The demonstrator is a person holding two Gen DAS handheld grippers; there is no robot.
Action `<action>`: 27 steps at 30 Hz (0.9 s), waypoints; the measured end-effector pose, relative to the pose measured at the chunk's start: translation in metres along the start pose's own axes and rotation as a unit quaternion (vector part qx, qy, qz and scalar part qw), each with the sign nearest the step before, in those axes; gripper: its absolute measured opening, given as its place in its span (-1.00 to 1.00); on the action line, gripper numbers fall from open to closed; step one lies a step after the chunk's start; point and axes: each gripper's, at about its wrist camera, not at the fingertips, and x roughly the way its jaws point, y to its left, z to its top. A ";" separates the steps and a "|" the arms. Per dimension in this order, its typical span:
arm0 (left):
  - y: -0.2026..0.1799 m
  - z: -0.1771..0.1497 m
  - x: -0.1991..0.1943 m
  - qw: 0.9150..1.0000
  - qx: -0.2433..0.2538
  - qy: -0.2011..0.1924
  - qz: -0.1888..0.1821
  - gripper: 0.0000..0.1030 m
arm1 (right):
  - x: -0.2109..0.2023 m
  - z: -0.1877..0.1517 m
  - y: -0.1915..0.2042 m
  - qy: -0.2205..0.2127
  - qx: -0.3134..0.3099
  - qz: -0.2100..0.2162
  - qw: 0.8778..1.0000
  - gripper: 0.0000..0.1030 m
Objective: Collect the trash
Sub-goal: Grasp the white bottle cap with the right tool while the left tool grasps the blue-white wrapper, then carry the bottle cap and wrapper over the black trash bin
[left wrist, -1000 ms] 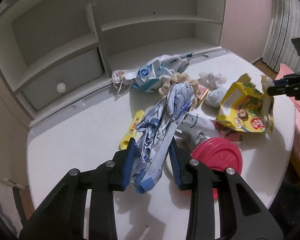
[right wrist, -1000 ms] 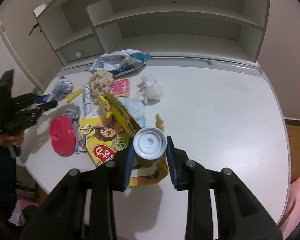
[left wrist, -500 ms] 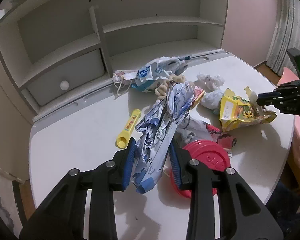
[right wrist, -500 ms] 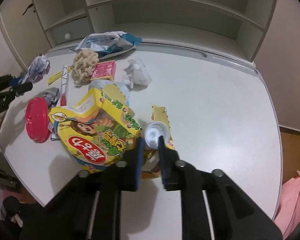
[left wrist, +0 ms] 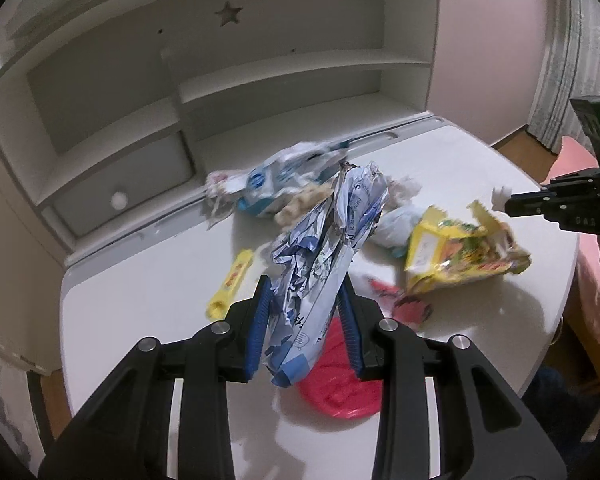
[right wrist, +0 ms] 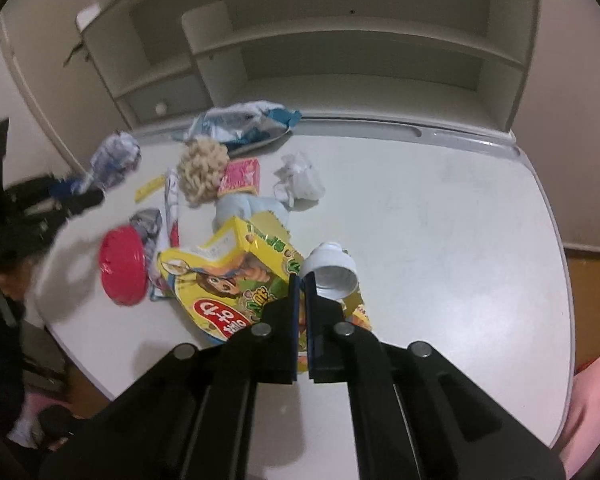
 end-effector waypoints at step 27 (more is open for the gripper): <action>-0.445 0.048 0.069 0.929 0.245 0.025 -0.275 -0.37 | -0.183 -0.282 -0.252 -0.028 0.308 -0.181 0.933 -0.93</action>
